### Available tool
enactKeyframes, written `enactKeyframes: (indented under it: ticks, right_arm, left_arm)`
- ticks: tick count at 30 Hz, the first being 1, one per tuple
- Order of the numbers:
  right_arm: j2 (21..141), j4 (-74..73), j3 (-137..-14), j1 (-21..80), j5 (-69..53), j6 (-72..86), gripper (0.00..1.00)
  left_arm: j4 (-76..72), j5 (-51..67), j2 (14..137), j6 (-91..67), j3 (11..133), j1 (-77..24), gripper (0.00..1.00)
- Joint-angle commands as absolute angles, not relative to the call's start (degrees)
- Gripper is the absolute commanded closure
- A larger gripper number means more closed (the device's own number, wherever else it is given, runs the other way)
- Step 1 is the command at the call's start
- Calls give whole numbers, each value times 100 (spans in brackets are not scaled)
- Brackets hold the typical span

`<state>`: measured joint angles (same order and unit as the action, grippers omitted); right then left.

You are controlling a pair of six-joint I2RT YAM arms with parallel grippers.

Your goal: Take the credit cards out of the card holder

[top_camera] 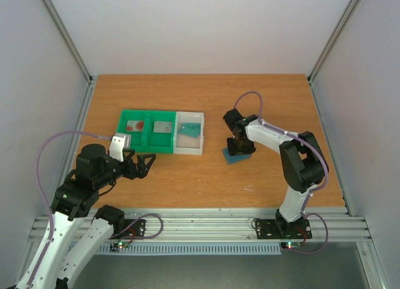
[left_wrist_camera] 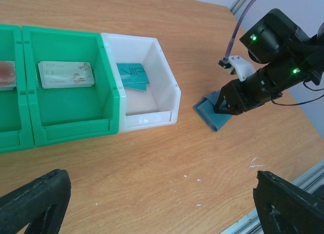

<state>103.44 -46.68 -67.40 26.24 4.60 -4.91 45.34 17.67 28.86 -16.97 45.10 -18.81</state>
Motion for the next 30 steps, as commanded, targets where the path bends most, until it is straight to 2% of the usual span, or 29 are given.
enactKeyframes:
  ticks: [1, 7, 14, 22, 30]
  right_arm:
    - [10478, -4825, -6373, 3147, 62, -348, 55]
    - [10426, -4860, -6139, 3945, 144, -313, 55]
    - [10463, -4860, -6052, 5236, 809, -512, 55]
    - [10184, -4854, -5892, 6288, 741, -510, 55]
    - [9367, -4958, -5983, 6356, 793, -125, 53]
  left_arm:
    - [4400, 1932, 2886, -1556, 4562, -1854, 2]
    - [4410, 1895, 2943, -1598, 4571, -1848, 3]
    - [4259, 2056, 3155, -1944, 4527, -1863, 5]
    - [4316, 2106, 3292, -2294, 4504, -1877, 13]
    - [4060, 2690, 3619, -2762, 4415, -1934, 29]
